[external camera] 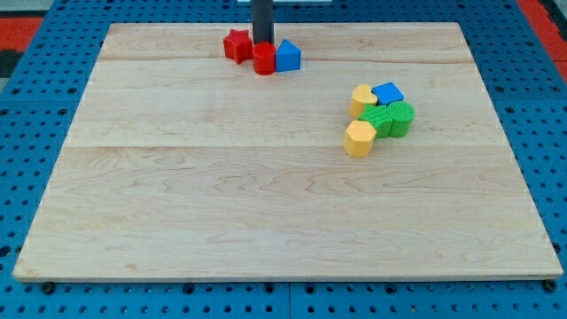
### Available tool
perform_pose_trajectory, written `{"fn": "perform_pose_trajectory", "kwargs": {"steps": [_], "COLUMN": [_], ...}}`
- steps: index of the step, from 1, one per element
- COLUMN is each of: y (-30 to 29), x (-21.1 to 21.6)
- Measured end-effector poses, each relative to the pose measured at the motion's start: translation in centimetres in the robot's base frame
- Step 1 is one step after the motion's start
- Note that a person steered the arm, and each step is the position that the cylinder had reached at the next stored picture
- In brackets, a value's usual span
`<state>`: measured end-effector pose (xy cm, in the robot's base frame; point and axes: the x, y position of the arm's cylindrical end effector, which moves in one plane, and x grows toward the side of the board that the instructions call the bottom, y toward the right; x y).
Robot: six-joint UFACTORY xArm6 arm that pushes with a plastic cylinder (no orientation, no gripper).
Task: Place the red circle to the bottom left of the blue triangle
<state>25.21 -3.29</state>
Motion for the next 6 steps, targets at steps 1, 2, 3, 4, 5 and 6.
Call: {"fn": "perform_pose_trajectory", "kwargs": {"steps": [1, 2, 3, 4, 5, 6], "y": [0.0, -5.7, -4.9, -1.3, -0.4, -0.2], "x": [2.4, 5.9, 7.8, 8.0, 7.8, 7.8]}}
